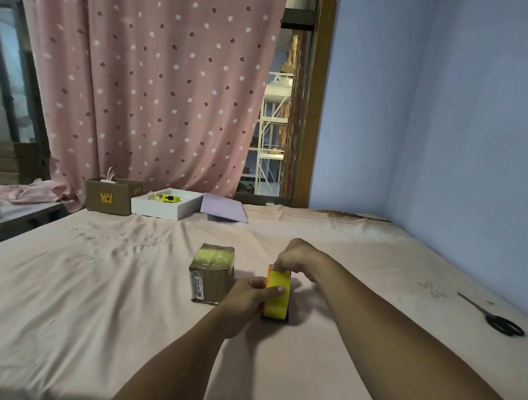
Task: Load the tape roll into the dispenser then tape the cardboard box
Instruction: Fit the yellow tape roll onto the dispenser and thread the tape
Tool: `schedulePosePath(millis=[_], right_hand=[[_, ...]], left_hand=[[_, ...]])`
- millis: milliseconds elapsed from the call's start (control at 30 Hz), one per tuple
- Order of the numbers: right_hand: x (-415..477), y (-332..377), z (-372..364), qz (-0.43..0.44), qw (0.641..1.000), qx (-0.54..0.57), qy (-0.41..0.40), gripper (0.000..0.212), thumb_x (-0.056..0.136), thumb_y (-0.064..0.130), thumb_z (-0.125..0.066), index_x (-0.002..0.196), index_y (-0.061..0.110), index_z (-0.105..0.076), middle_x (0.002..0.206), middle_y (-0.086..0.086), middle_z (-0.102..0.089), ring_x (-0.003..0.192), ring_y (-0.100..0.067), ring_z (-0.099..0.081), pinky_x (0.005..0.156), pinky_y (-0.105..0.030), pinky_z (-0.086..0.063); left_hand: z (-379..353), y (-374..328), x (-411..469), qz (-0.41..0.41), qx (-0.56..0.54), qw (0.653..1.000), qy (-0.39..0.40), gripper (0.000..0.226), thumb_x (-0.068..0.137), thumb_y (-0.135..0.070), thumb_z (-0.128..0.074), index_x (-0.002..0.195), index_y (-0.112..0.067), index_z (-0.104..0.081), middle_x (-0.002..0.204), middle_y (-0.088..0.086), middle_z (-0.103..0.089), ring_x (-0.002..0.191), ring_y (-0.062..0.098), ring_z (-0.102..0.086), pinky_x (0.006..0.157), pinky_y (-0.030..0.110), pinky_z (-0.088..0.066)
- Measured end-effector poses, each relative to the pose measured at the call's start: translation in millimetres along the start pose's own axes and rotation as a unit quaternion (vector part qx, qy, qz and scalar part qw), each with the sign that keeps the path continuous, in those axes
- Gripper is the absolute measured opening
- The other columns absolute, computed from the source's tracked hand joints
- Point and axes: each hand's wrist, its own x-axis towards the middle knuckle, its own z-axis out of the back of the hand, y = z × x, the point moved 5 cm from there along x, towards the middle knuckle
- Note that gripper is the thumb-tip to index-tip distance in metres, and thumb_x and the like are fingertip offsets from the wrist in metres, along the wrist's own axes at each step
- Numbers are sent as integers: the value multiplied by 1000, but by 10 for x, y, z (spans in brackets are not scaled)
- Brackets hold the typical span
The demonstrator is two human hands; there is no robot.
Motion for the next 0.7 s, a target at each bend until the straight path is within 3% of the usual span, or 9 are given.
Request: schedulePosePath(millis=[133,267,400,533,633,700], right_hand=[[-50,61,41,16,999,-49,-5,27,82,19,-77,102,3,-69,106,-14,-68,98,-30,-65,74,-34,-50],[-57,66,30,35,999,-16,1,30,82,18,-76,108,4,-74,111,-12,-70,100,-28,-65,83,-38,-56],[-78,40,47,74,997,24,-1,16,80,11,-72,94,7,-79,106,-10,-74,103,-27,-66,87,-37,-56],[-78,-14,55,99,994,46,14,15,81,4,-67,78,16,-75,96,-5,-73,96,-23,-64,79,-32,-54],[-84,4,68,109,993,40,22,13,82,5,-72,82,18,-71,99,-4,-67,94,-21,-60,70,-29,-51],[-65,1,65,113,992,41,22,14,81,9,-77,89,18,-70,107,-7,-66,100,-25,-62,73,-31,-52]], left_hand=[[-22,-7,-3,-1,13,1000,11,25,83,-15,-81,102,-1,-73,88,9,-74,78,19,-70,70,29,-55],[8,10,12,-2,-4,1000,2,32,85,-13,-79,109,7,-72,96,14,-74,86,24,-70,79,34,-56],[17,27,27,2,-11,1000,-1,40,85,-12,-79,114,12,-68,100,16,-75,90,26,-70,83,37,-57],[17,29,38,6,-7,1000,-1,43,84,-14,-80,116,12,-68,103,17,-74,94,26,-69,88,39,-55],[20,33,35,7,-5,1000,0,45,82,-16,-82,116,10,-69,103,15,-74,94,24,-69,86,37,-55],[23,46,42,9,-4,1000,4,46,82,-16,-83,117,10,-68,103,15,-74,94,25,-70,85,36,-55]])
